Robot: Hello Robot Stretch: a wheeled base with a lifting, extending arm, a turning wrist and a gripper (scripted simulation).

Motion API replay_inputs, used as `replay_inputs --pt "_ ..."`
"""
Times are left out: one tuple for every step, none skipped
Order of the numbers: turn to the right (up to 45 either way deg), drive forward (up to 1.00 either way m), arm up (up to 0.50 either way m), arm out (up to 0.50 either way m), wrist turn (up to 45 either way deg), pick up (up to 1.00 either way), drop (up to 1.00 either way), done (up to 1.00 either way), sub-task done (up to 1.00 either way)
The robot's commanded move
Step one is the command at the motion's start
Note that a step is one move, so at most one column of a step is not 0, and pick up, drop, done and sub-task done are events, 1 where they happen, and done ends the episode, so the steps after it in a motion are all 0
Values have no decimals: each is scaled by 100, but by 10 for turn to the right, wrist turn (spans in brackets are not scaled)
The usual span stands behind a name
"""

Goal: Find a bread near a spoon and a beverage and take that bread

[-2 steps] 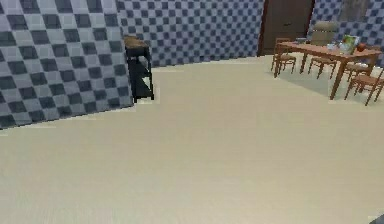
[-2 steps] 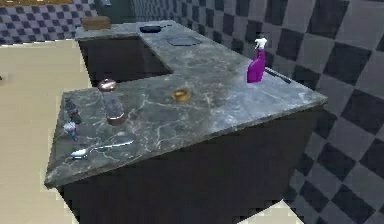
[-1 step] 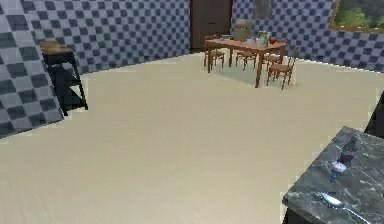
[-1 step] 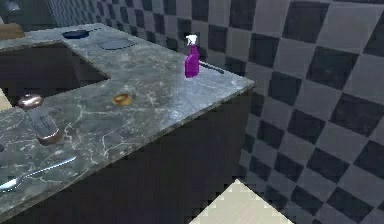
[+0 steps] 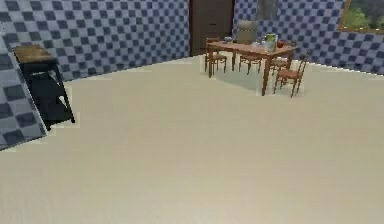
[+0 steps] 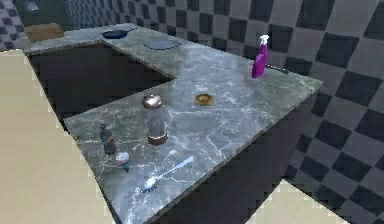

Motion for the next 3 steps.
replay_inputs --pt "60 0 0 0 0 0 0 0 0" --pt "0 20 0 0 0 0 0 0 0" --pt "390 0 0 0 0 0 0 0 0"
